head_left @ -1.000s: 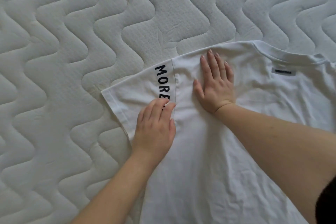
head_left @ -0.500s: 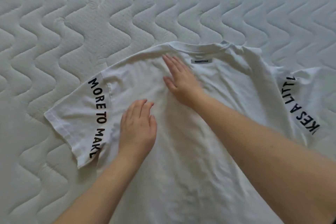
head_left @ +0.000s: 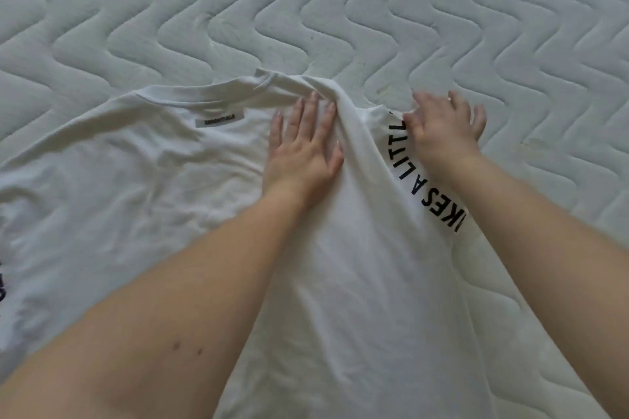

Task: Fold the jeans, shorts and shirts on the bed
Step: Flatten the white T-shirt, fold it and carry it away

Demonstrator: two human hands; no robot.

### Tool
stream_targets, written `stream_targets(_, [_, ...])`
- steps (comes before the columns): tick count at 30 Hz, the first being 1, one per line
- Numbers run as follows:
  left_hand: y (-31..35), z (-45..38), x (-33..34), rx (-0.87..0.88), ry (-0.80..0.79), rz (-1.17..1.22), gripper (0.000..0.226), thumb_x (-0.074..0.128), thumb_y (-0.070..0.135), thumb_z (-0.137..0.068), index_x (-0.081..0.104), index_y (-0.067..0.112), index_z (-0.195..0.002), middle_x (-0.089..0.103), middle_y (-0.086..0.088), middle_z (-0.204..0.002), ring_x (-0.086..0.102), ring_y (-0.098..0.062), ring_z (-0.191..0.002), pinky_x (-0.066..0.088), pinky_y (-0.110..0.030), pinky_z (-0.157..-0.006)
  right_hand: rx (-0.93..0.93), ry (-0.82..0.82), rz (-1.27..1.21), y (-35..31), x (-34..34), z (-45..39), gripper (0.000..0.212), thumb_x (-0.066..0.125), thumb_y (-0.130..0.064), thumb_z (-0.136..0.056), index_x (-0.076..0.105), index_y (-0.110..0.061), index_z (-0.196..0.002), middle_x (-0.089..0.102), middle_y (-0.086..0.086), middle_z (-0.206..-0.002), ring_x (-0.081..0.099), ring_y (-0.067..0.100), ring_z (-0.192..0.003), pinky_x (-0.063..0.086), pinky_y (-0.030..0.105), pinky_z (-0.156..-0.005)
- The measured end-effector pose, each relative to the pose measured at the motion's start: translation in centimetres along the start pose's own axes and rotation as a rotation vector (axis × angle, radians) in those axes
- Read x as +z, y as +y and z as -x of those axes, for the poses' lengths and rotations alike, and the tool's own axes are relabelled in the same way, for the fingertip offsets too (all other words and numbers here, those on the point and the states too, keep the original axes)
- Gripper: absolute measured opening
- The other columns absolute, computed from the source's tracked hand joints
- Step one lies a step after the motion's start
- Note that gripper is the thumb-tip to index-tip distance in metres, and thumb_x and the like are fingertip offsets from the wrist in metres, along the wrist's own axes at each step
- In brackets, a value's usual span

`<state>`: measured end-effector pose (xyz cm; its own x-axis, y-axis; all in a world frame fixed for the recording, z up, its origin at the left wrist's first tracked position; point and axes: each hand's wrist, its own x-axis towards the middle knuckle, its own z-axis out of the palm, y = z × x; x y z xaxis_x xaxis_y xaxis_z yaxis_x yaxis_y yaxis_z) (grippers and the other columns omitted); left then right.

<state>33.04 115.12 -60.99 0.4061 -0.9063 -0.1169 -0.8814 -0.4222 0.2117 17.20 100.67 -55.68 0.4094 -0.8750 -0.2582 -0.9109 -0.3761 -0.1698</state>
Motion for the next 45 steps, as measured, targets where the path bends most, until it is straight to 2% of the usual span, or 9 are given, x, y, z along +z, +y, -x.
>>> stream_targets(5, [-0.5, -0.1, 0.9, 0.006, 0.061, 0.022, 0.071, 0.023, 0.050, -0.093, 0.001, 0.027, -0.156, 0.002, 0.001, -0.165, -0.001, -0.011, -0.150, 0.000, -0.044, -0.121, -0.139, -0.193, 0.043, 4.3, -3.1, -3.0, 0.053, 0.059, -0.063, -0.083, 0.054, -0.036, -0.129, 0.053, 0.002, -0.133, 0.035, 0.026, -0.133, 0.017, 0.045, -0.110])
stream_targets(10, [-0.3, -0.2, 0.7, -0.033, 0.031, -0.020, 0.075, 0.021, 0.051, -0.093, 0.003, 0.016, -0.156, 0.004, 0.000, -0.164, -0.001, -0.010, -0.150, 0.000, -0.043, -0.122, -0.268, -0.367, 0.090, 7.4, -6.0, -3.6, 0.053, 0.079, -0.054, -0.068, 0.066, -0.023, -0.108, 0.055, 0.001, -0.115, 0.043, 0.028, -0.119, 0.030, 0.037, -0.098])
stream_targets(15, [-0.1, -0.2, 0.1, -0.052, -0.016, -0.031, 0.079, 0.023, 0.052, -0.091, 0.007, 0.011, -0.156, 0.005, -0.004, -0.164, 0.001, -0.012, -0.150, -0.001, -0.041, -0.122, -0.152, -0.304, -0.278, 9.8, -6.9, -2.4, 0.036, 0.079, -0.045, -0.073, 0.053, -0.021, -0.071, 0.052, -0.005, -0.069, 0.048, 0.016, -0.068, 0.033, 0.019, -0.056])
stream_targets(17, [-0.1, -0.3, -0.1, -0.049, -0.025, -0.035, 0.079, 0.025, 0.051, -0.090, 0.009, 0.010, -0.156, 0.008, -0.005, -0.164, 0.003, -0.013, -0.150, 0.000, -0.042, -0.122, -0.037, -0.230, -0.289, 11.5, -6.7, -1.8, 0.036, 0.076, -0.049, -0.075, 0.054, -0.019, -0.075, 0.054, -0.006, -0.071, 0.049, 0.019, -0.069, 0.032, 0.033, -0.059])
stream_targets(25, [-0.2, -0.2, 0.2, -0.018, -0.019, -0.065, 0.072, 0.030, 0.049, -0.090, 0.014, 0.025, -0.156, 0.013, -0.006, -0.163, 0.010, -0.018, -0.150, 0.006, -0.047, -0.120, 0.230, -0.354, 0.110, 14.4, -5.8, 0.7, 0.036, 0.068, -0.056, -0.079, 0.060, -0.021, -0.077, 0.064, 0.009, -0.087, 0.056, 0.031, -0.086, 0.038, 0.034, -0.069])
stream_targets(28, [-0.3, -0.3, 0.4, -0.010, -0.017, -0.064, 0.071, 0.031, 0.049, -0.090, 0.014, 0.029, -0.155, 0.012, -0.005, -0.164, 0.008, -0.018, -0.150, 0.007, -0.049, -0.120, 0.039, -0.114, -0.021, 10.1, -5.5, -0.1, 0.042, 0.066, -0.050, -0.085, 0.064, -0.018, -0.112, 0.063, 0.011, -0.114, 0.053, 0.034, -0.110, 0.039, 0.042, -0.092])
stream_targets(32, [-0.3, -0.2, 0.5, 0.009, 0.014, -0.061, 0.070, 0.032, 0.048, -0.090, 0.017, 0.027, -0.155, 0.014, -0.004, -0.163, 0.010, -0.018, -0.150, 0.010, -0.050, -0.120, -0.224, -0.199, -0.333, 1.1, -4.2, -2.8, 0.046, 0.058, -0.043, -0.093, 0.054, -0.020, -0.133, 0.060, 0.002, -0.125, 0.048, 0.026, -0.121, 0.034, 0.040, -0.104])
stream_targets(38, [-0.5, -0.3, 0.7, 0.001, 0.038, -0.038, 0.076, 0.033, 0.047, -0.088, 0.018, 0.014, -0.155, 0.015, -0.006, -0.163, 0.010, -0.016, -0.150, 0.009, -0.049, -0.120, -0.288, -0.266, -0.050, -6.6, -1.4, -7.2, 0.039, 0.065, -0.049, -0.087, 0.061, -0.021, -0.113, 0.058, 0.009, -0.124, 0.050, 0.030, -0.119, 0.037, 0.034, -0.094])
stream_targets(45, [-0.3, -0.2, 0.4, 0.013, 0.060, 0.001, 0.068, 0.034, 0.041, -0.091, 0.028, 0.012, -0.152, 0.021, -0.010, -0.161, 0.016, -0.019, -0.149, 0.009, -0.049, -0.120, -0.271, -0.385, -0.236, -8.2, -2.5, -8.8, 0.029, 0.071, -0.038, -0.085, 0.061, -0.021, -0.106, 0.066, 0.004, -0.112, 0.059, 0.025, -0.108, 0.048, 0.038, -0.094])
